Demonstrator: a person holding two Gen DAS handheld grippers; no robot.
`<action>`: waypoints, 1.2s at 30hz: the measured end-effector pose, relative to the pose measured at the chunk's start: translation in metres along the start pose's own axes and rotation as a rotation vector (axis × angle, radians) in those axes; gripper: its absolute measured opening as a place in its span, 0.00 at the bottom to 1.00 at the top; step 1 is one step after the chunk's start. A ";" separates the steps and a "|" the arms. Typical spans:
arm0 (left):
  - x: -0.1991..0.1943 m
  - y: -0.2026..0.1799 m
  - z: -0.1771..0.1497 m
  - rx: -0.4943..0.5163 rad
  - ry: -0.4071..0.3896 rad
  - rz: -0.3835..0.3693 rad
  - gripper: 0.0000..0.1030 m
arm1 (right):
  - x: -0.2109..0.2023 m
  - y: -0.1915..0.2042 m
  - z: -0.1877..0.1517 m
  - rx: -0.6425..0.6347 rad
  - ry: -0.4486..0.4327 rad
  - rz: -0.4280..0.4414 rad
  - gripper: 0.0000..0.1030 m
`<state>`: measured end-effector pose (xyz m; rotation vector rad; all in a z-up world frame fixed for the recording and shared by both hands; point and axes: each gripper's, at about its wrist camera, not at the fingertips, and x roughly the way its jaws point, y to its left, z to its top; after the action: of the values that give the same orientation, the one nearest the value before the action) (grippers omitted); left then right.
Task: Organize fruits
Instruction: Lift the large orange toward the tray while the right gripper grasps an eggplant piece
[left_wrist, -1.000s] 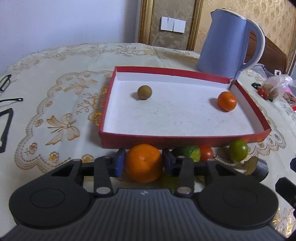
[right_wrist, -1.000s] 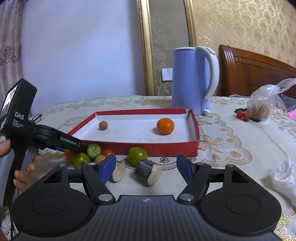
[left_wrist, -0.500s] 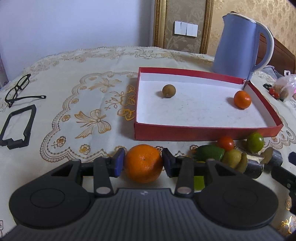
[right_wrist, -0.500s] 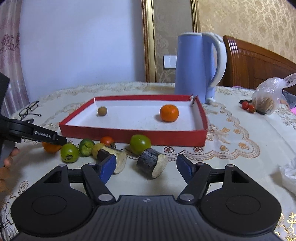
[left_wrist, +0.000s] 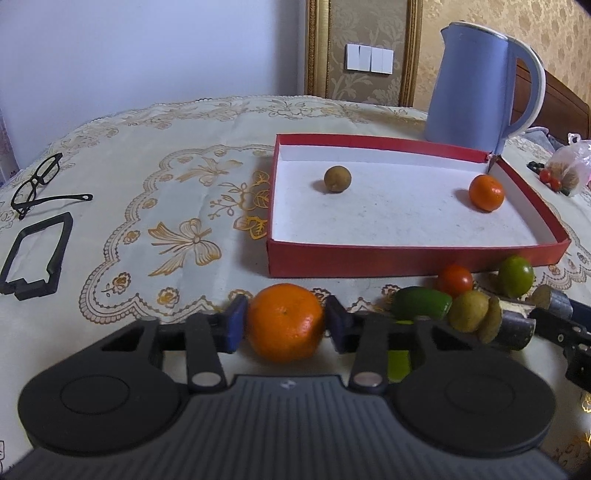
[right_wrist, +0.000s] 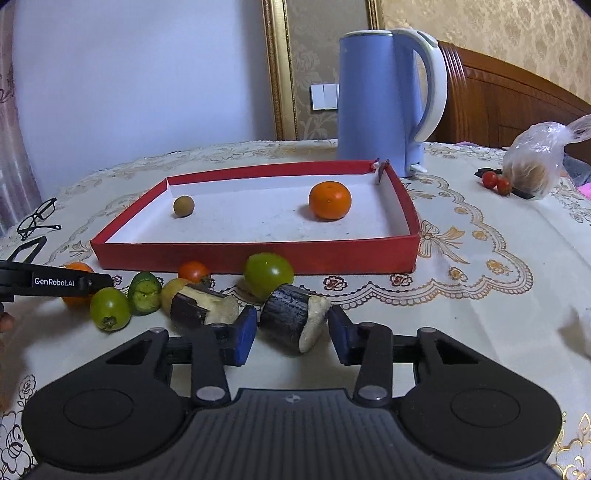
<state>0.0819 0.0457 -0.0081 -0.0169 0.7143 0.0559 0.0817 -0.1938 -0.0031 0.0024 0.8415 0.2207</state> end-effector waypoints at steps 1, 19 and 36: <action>0.000 0.000 0.000 -0.001 -0.001 0.000 0.39 | 0.000 -0.001 0.000 0.004 0.000 0.003 0.40; -0.021 -0.021 0.012 0.094 -0.131 0.188 0.39 | -0.030 -0.022 -0.002 0.090 -0.063 0.076 0.39; 0.014 -0.060 0.044 0.206 -0.209 0.290 0.40 | -0.046 -0.028 0.000 0.102 -0.102 0.095 0.39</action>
<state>0.1248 -0.0125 0.0160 0.2863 0.5064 0.2583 0.0577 -0.2296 0.0285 0.1480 0.7513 0.2648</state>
